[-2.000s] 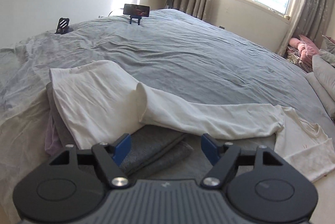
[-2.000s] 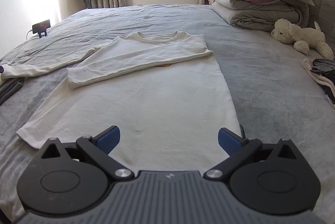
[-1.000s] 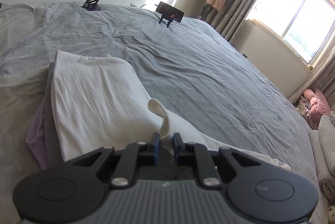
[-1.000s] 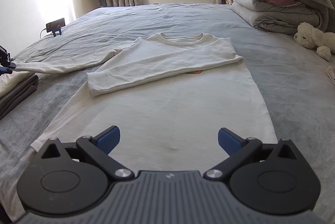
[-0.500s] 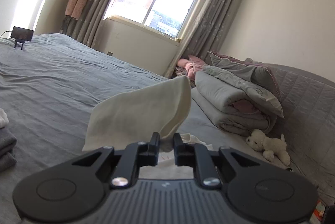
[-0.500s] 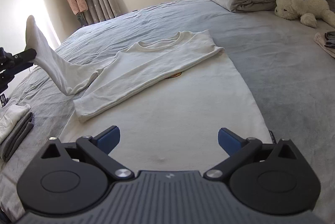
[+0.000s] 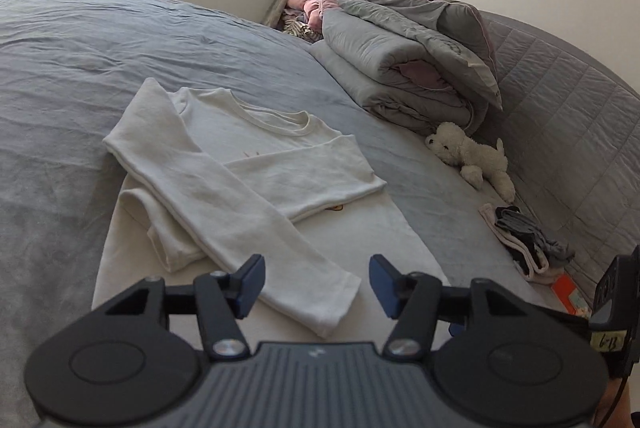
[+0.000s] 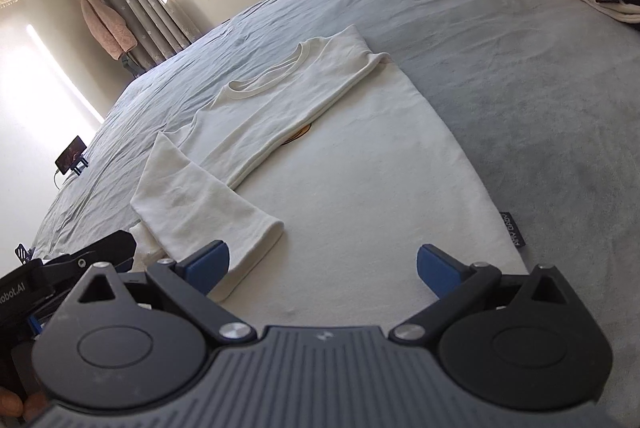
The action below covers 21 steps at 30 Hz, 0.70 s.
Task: Fold clothes
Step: 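Lower the sleeve onto the shirt body and open the left gripper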
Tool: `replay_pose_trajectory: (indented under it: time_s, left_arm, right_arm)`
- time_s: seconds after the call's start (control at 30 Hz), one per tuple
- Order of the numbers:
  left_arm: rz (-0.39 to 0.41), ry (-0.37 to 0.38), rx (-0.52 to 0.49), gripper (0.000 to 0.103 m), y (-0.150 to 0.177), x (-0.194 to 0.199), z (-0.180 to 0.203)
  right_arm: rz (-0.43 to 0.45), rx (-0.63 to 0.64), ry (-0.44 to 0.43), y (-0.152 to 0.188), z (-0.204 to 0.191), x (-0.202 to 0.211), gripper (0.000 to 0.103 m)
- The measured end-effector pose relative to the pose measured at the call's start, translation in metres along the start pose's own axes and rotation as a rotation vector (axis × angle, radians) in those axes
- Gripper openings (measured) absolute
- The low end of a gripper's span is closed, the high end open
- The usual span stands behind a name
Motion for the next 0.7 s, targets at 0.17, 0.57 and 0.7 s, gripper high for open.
replay_pose_trajectory:
  time_s: [0.17,0.57,0.7]
  left_arm:
    - [-0.005,-0.109,0.102,0.061,-0.011,0.005,-0.043]
    - [-0.005,-0.166,0.138,0.061,-0.028,-0.011,-0.063]
    - [0.042,-0.186,0.136,0.061,-0.037,-0.013,-0.063]
  right_arm:
    - [0.005,0.022,-0.002,-0.007,-0.007,-0.013,0.100]
    - [-0.099,0.256,-0.015,-0.028,-0.035,-0.065,0.085]
    - [-0.088,0.378,-0.032,-0.018,-0.047,-0.065,0.065]
Point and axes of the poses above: each gripper's, at about its wrist camera, not at the fingertips, and x roughly against the way its jaws point, z to its right, y to its underside, the point moved 9 cm from there along -x, roughly the way its jaws point, and after that the axes turned 6 degrees about -z, right-handed, at the moved point
